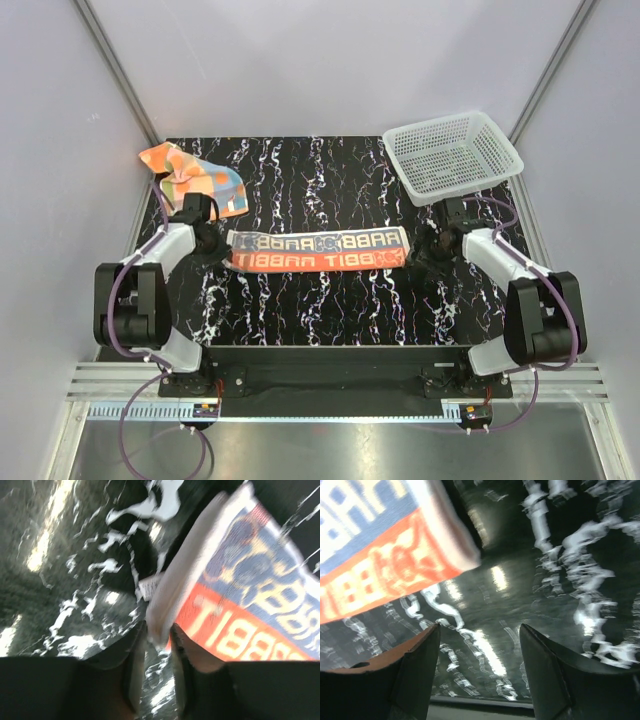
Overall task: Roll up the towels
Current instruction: Fold the towel
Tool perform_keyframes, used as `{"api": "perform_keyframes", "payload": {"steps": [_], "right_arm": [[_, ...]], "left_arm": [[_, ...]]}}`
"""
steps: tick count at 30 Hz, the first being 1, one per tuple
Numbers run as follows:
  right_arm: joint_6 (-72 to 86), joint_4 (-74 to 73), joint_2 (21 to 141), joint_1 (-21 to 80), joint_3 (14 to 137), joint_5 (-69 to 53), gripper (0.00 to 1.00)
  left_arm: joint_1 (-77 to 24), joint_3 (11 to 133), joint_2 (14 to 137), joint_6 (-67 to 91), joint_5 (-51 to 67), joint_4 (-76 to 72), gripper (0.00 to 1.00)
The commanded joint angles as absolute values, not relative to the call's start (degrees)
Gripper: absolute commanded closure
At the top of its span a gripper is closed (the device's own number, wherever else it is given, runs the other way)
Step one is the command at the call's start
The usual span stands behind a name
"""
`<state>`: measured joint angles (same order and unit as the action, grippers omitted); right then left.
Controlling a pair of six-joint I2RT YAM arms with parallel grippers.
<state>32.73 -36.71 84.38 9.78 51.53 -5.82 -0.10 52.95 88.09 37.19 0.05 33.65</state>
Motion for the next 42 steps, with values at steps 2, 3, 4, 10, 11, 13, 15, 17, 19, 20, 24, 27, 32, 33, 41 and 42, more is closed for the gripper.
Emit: {"api": "perform_keyframes", "payload": {"steps": [2,3,4,10,11,13,15,17,19,20,24,27,32,33,41,42], "right_arm": [[39.71,-22.72,80.69,9.67,44.94,-19.59,0.29],[41.21,-20.5,80.07,9.67,43.61,-20.56,0.29],[43.66,-18.3,79.81,9.67,42.29,-21.61,0.28],[49.47,-9.85,81.38,8.97,37.53,-18.28,0.28],[50.18,-8.63,81.65,8.7,37.09,-17.76,0.29],[51.76,-7.91,82.26,8.26,36.74,-14.95,0.29],[52.82,-7.39,82.18,7.91,36.13,-11.71,0.3],[53.96,-6.94,82.35,7.47,35.6,-10.03,0.31],[54.75,-6.94,82.62,7.3,35.51,-7.92,0.34],[55.02,-7.03,82.88,7.29,35.68,-7.3,0.35],[55.9,-5.54,85.07,7.21,35.33,-5.8,0.43],[56.6,-3.43,86.74,7.21,34.72,-5.8,0.55],[57.22,-0.8,87.72,7.21,33.31,-5.89,0.72],[57.13,-0.62,87.63,7.21,33.14,-5.8,0.76],[53.44,-10.44,79.65,7.21,35.33,-1.15,0.99],[52.31,-11.94,78.58,7.21,35.68,-0.36,0.99]], "left_arm": [[-0.09,49.75,83.94,35.86,-0.35,35.33,0.49],[-0.09,49.31,82.54,35.77,-0.35,35.33,0.4],[-0.09,49.05,81.83,35.6,-0.35,35.42,0.33],[-0.09,49.75,78.93,33.84,1.41,37.79,0.25],[-0.09,49.92,78.66,33.58,1.41,38.05,0.25],[-0.09,50.45,77.61,32.61,1.49,39.28,0.25],[-0.09,50.97,76.65,31.91,1.41,40.51,0.24],[0.0,51.41,75.94,30.77,1.58,41.56,0.24],[-0.09,51.77,75.15,29.63,1.67,42.27,0.24],[-0.09,51.85,74.89,29.36,1.93,42.8,0.24],[-0.09,51.5,73.31,28.3,2.81,43.15,0.24],[-0.09,50.72,72.69,27.69,3.51,43.15,0.24],[-0.09,50.36,72.16,27.16,4.22,42.63,0.24],[-0.09,50.1,72.07,27.16,4.39,42.54,0.24],[-0.09,49.92,71.46,26.81,6.23,42.1,0.24],[-0.09,49.83,71.19,26.81,6.68,42.01,0.24]]}}
